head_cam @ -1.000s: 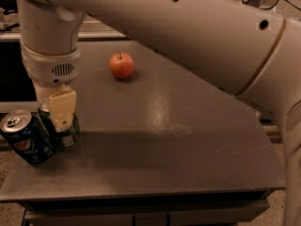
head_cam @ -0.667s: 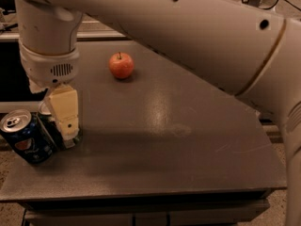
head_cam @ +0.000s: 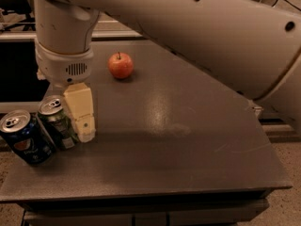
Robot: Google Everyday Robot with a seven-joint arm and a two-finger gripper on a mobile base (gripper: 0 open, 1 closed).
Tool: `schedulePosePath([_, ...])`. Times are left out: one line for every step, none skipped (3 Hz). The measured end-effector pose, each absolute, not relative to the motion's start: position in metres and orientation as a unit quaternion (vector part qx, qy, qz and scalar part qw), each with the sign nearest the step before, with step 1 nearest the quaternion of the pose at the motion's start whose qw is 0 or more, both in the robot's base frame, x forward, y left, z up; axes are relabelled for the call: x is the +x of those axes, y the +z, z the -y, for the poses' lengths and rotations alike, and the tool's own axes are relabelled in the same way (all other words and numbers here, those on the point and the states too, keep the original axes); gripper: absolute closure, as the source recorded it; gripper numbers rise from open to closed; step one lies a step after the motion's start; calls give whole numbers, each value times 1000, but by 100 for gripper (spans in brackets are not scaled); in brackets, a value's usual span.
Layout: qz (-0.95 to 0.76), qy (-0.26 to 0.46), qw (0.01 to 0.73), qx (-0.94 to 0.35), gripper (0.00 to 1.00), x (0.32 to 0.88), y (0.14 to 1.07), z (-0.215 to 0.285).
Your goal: Move green can near pepsi can
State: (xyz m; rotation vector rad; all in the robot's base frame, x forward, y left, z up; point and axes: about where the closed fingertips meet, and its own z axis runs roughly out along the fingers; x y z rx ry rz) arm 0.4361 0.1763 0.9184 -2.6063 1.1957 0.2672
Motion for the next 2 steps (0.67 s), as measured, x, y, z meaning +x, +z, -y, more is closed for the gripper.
schedulePosePath([-440, 65, 141, -884, 0, 440, 925, -120])
schedulePosePath([-440, 65, 141, -884, 0, 440, 925, -121])
